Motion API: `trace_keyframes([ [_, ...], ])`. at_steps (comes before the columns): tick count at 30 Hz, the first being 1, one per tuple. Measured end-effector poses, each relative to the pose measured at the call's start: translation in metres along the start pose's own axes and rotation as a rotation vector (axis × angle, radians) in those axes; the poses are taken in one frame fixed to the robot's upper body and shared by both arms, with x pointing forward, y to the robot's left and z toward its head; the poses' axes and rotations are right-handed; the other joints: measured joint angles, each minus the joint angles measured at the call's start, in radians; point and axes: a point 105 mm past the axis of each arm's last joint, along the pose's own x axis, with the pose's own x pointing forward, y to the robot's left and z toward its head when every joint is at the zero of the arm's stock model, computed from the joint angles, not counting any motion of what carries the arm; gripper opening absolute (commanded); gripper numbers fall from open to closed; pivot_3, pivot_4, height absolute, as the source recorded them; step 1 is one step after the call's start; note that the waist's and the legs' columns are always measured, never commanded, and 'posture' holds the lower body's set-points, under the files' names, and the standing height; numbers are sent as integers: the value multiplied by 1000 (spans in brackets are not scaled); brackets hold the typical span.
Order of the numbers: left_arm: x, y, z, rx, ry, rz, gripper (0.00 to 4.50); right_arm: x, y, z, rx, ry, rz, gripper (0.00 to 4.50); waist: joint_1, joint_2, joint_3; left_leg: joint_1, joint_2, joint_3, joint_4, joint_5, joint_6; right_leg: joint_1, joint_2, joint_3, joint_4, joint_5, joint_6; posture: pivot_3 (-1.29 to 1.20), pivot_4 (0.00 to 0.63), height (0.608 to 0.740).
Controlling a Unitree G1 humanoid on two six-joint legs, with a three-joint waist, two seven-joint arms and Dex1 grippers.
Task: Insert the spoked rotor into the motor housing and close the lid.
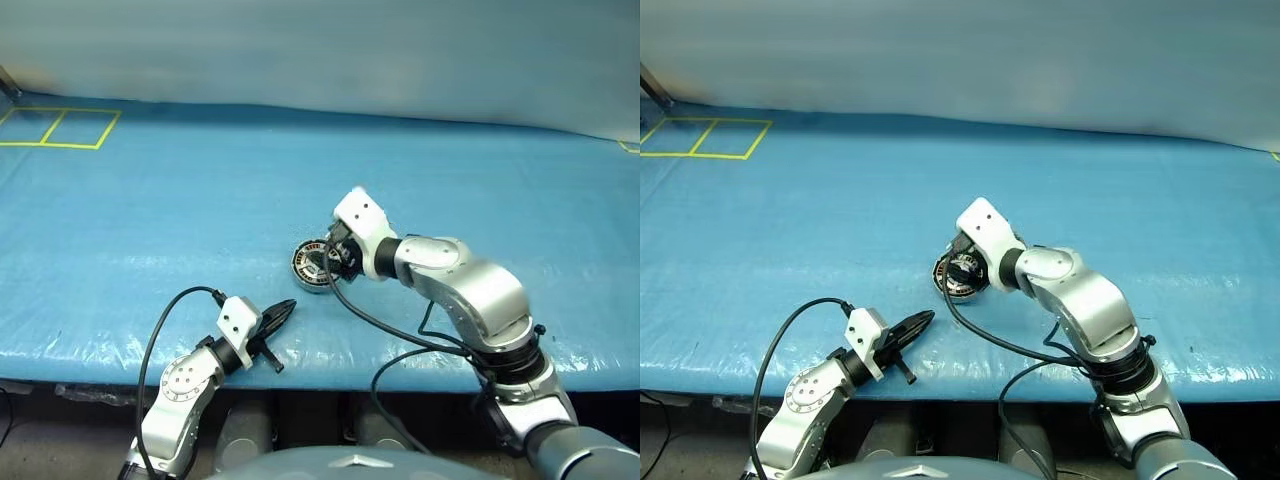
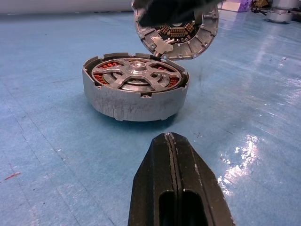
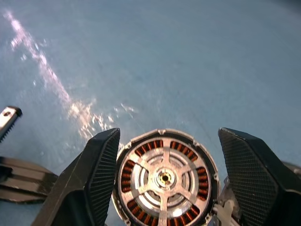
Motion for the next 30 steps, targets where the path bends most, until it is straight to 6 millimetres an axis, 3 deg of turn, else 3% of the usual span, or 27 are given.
trace_keyframes([
  [4,-1,0,-1,-1,3,2,0,-35,14,36,0,-272,127,1620,0,0,0,0,0,0,0,-1,1,1,0,0,-1,0,1,0,150,740],
  [5,-1,1,-1,0,3,2,0,-41,10,42,7,-323,108,1288,0,0,0,0,0,0,0,-1,1,1,0,0,-1,0,1,0,150,740],
  [7,0,1,0,2,0,0,0,-54,-16,45,26,-374,-49,619,0,0,0,1,0,0,1,0,1,1,0,0,-1,0,1,0,150,740],
  [9,0,1,0,3,1,-1,0,-68,-57,32,38,-338,-303,39,0,0,0,2,-1,1,1,0,0,0,-1,0,-1,0,1,0,150,740],
  [12,-1,1,-1,2,6,-5,0,-98,-116,-22,-9,-73,-705,39,3,0,-1,1,-3,2,1,0,2,-1,-4,0,-1,0,1,0,150,740],
  [14,-1,2,-3,3,11,-6,0,-107,-125,-52,-67,100,-775,39,0,1,-1,0,-3,4,-1,1,3,0,-4,2,0,0,1,0,150,740],
  [16,0,2,-1,7,7,-12,0,-99,-115,-80,-84,239,-712,39,-9,1,-1,1,0,4,-1,1,2,0,0,4,0,0,0,0,150,740],
  [19,3,2,2,15,-1,-17,0,-77,-88,-104,-22,306,-544,39,-13,1,-1,2,2,1,-2,1,1,0,4,4,1,0,0,0,150,740],
  [23,2,2,1,13,1,-18,0,-52,-64,-100,90,205,-403,39,-8,1,-1,1,2,0,-1,2,0,0,5,4,0,-3,4,0,150,740],
  [30,2,2,1,15,3,-16,0,-35,-51,-83,169,23,-301,39,0,1,-1,0,0,1,0,2,1,0,3,4,-1,0,1,0,150,740],
])
